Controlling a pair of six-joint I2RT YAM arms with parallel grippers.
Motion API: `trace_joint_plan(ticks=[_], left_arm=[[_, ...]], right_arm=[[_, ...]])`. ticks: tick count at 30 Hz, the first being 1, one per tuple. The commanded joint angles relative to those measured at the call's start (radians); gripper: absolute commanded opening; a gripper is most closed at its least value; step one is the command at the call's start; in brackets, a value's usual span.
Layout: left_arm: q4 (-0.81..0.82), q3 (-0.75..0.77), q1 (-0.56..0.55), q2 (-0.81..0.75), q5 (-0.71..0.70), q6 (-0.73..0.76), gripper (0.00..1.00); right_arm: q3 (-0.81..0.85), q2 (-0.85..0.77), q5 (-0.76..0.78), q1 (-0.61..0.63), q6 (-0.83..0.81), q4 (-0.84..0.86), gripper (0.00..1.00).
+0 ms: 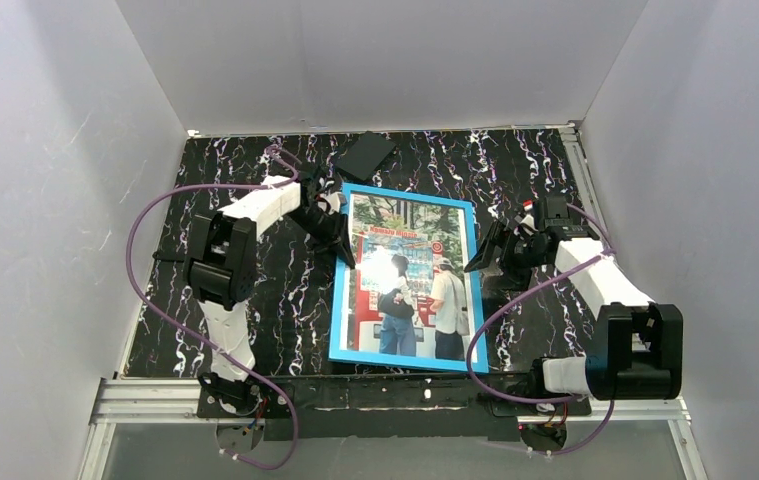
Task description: Put the photo into the frame
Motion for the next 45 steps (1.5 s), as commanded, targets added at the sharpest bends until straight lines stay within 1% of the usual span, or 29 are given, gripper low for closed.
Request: trace_joint_plan(ticks=[1, 6, 9, 12, 15, 17, 18, 20, 23, 29, 33, 41, 45], left_arm=[[-0.221, -0.071, -0.030, 0.019, -0.207, -0.022, 0.00], [-0.080, -0.222, -0.029, -0.051, -0.237, -0.140, 0.00], [-0.038, -0.263, -0.030, -0.056, -0.263, -0.168, 0.01], [-0.025, -0.262, -0.029, -0.048, -0.273, -0.173, 0.19], [-0.037, -0.248, -0.029, -0.036, -0.286, -0.172, 0.41], [-0.060, -0.235, -0.030, -0.029, -0.314, -0.172, 0.58], [-0.072, -0.229, -0.030, -0.027, -0.330, -0.170, 0.63], [-0.091, -0.222, -0.029, -0.028, -0.348, -0.162, 0.69], [-0.087, -0.227, -0.027, -0.036, -0.332, -0.159, 0.73], [0.022, -0.267, -0.024, -0.054, -0.214, -0.201, 0.73], [0.067, -0.248, -0.023, -0.032, -0.139, -0.225, 0.73], [0.064, -0.176, -0.009, -0.016, -0.130, -0.234, 0.73], [0.047, -0.165, -0.004, -0.015, -0.134, -0.226, 0.73]], right_arm=[[-0.025, 0.024, 0.048, 0.010, -0.014, 0.030, 0.89], [-0.039, 0.061, 0.070, 0.015, -0.009, 0.056, 0.89], [-0.041, 0.077, 0.084, 0.019, -0.010, 0.063, 0.89], [-0.041, 0.092, 0.095, 0.022, -0.015, 0.071, 0.89], [-0.041, 0.118, 0.098, 0.026, -0.017, 0.081, 0.89], [-0.041, 0.133, 0.104, 0.032, -0.015, 0.089, 0.89], [-0.040, 0.141, 0.106, 0.038, -0.015, 0.093, 0.88], [-0.039, 0.154, 0.111, 0.051, -0.012, 0.100, 0.88], [-0.034, 0.177, 0.122, 0.072, -0.007, 0.109, 0.88], [-0.017, 0.221, 0.118, 0.112, 0.012, 0.125, 0.87], [0.006, 0.245, 0.111, 0.151, 0.037, 0.136, 0.87], [0.072, 0.288, 0.116, 0.258, 0.091, 0.136, 0.87], [0.091, 0.290, 0.137, 0.275, 0.097, 0.126, 0.87]])
